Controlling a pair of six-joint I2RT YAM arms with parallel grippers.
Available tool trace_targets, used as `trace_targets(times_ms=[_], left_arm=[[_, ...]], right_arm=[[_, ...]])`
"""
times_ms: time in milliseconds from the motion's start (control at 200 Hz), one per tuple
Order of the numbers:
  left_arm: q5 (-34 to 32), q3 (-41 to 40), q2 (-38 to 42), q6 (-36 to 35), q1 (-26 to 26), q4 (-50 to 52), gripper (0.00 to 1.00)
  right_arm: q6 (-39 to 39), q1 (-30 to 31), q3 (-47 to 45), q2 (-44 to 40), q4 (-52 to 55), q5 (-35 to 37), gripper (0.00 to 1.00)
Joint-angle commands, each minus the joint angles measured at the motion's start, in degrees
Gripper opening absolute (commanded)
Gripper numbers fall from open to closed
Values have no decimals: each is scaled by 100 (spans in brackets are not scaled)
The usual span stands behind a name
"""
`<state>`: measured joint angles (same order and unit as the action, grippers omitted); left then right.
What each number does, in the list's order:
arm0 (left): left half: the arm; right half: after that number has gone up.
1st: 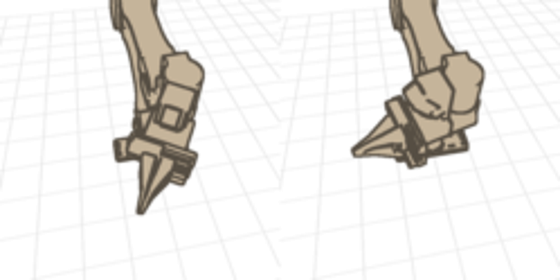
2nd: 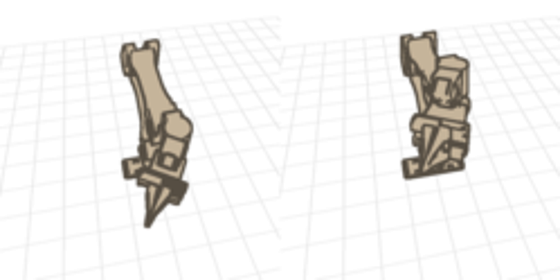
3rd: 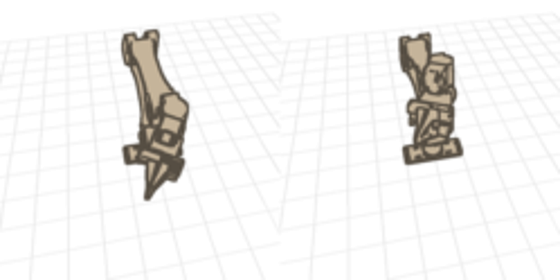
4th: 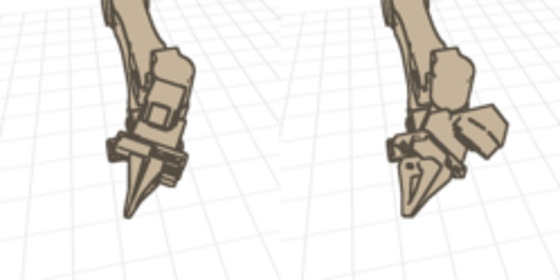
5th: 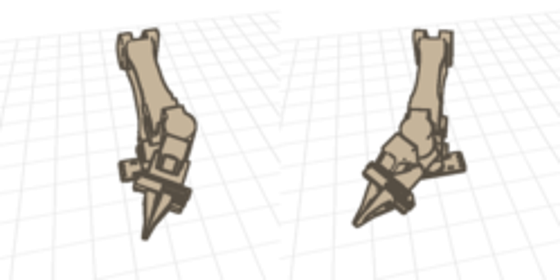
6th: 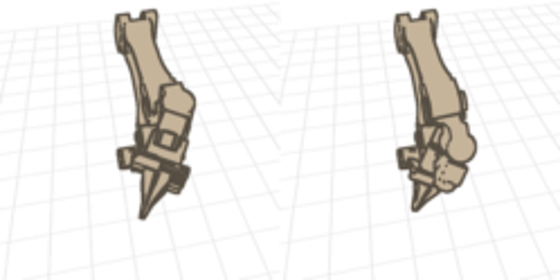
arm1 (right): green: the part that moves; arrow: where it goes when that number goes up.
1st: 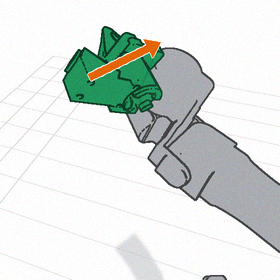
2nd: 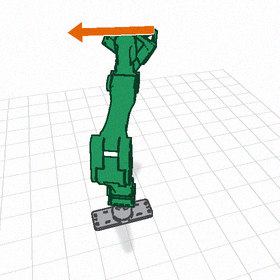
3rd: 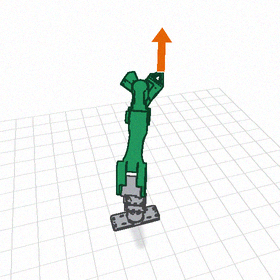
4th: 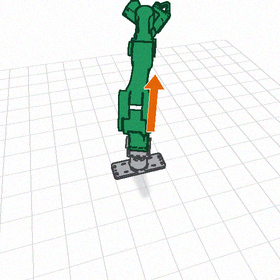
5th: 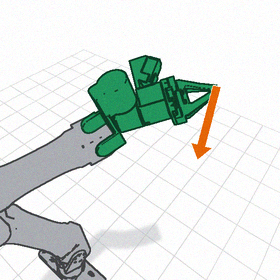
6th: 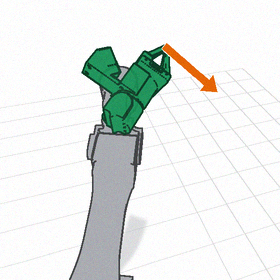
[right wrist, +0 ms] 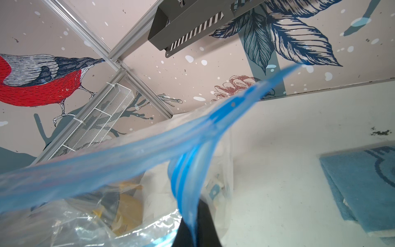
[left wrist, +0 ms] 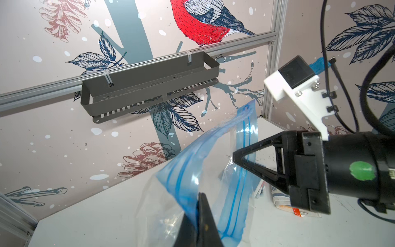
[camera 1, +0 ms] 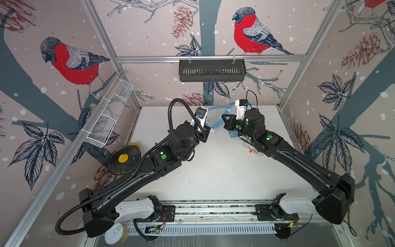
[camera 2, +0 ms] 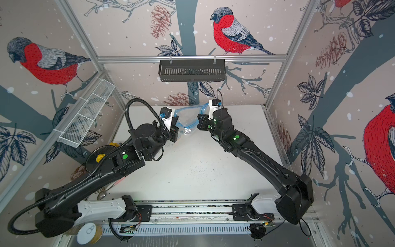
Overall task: Place the folded towel into the vacuum bag
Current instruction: Adjust the vacuum bag at the center of the board.
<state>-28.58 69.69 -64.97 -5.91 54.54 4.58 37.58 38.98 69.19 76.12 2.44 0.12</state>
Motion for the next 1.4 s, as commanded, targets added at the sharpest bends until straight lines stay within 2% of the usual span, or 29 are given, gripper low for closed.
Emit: trace_targets(times_ms=[0,135,260,355,460,540,640,745,855,1011,1201,1391], left_arm=[[-8,59,19,-276,-14,-467,0],[160,-242,147,-213,-14,-337,0],[574,-601,306,-169,-16,1,0],[1055,-765,366,-35,1,490,0],[1914,-979,346,249,39,1047,0],[2350,-1219,303,611,234,1148,0],[2439,-1709,204,928,646,983,0],[2657,-1963,27,1212,715,871,0],[2565,-2138,-84,1218,712,860,0],[1994,-2141,-286,1224,707,987,0],[1510,-1971,-583,837,690,969,0],[1428,-1898,-658,636,289,558,0]], right_arm=[[68,10,-28,73,-185,-20,1],[234,-9,-407,5,-299,13,2],[467,-37,-828,-120,-304,41,4],[662,-40,-1157,-197,-210,25,7],[897,-30,-1682,-366,-255,34,9],[1056,-40,-2098,-546,-338,120,10],[1238,-48,-2472,-708,-349,256,10],[1397,-49,-2767,-814,-369,346,10],[1518,-57,-3038,-875,-423,374,9],[1633,-49,-3342,-912,-485,405,7],[1802,16,-3771,-1120,-477,567,4],[2094,350,-4150,-1373,-443,784,3]])
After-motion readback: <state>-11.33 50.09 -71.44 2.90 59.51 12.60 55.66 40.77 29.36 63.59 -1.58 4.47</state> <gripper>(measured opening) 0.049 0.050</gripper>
